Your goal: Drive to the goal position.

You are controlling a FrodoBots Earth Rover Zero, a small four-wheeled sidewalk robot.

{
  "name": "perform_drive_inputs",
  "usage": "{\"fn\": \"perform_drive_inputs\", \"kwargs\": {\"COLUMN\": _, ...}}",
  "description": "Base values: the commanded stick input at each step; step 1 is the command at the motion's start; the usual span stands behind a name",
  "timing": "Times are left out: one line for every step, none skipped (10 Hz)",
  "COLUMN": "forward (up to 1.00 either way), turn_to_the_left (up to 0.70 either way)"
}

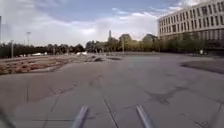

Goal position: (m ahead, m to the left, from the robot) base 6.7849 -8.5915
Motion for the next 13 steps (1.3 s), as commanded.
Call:
{"fn": "perform_drive_inputs", "kwargs": {"forward": 0.70, "turn_to_the_left": -0.14}}
{"fn": "perform_drive_inputs", "kwargs": {"forward": 0.70, "turn_to_the_left": -0.14}}
{"fn": "perform_drive_inputs", "kwargs": {"forward": 0.70, "turn_to_the_left": -0.14}}
{"fn": "perform_drive_inputs", "kwargs": {"forward": 0.70, "turn_to_the_left": -0.14}}
{"fn": "perform_drive_inputs", "kwargs": {"forward": 0.70, "turn_to_the_left": -0.14}}
{"fn": "perform_drive_inputs", "kwargs": {"forward": 0.70, "turn_to_the_left": -0.14}}
{"fn": "perform_drive_inputs", "kwargs": {"forward": 0.70, "turn_to_the_left": -0.14}}
{"fn": "perform_drive_inputs", "kwargs": {"forward": 0.70, "turn_to_the_left": -0.14}}
{"fn": "perform_drive_inputs", "kwargs": {"forward": 0.70, "turn_to_the_left": -0.14}}
{"fn": "perform_drive_inputs", "kwargs": {"forward": 0.70, "turn_to_the_left": -0.14}}
{"fn": "perform_drive_inputs", "kwargs": {"forward": 0.70, "turn_to_the_left": -0.14}}
{"fn": "perform_drive_inputs", "kwargs": {"forward": 0.70, "turn_to_the_left": -0.14}}
{"fn": "perform_drive_inputs", "kwargs": {"forward": 0.70, "turn_to_the_left": -0.14}}
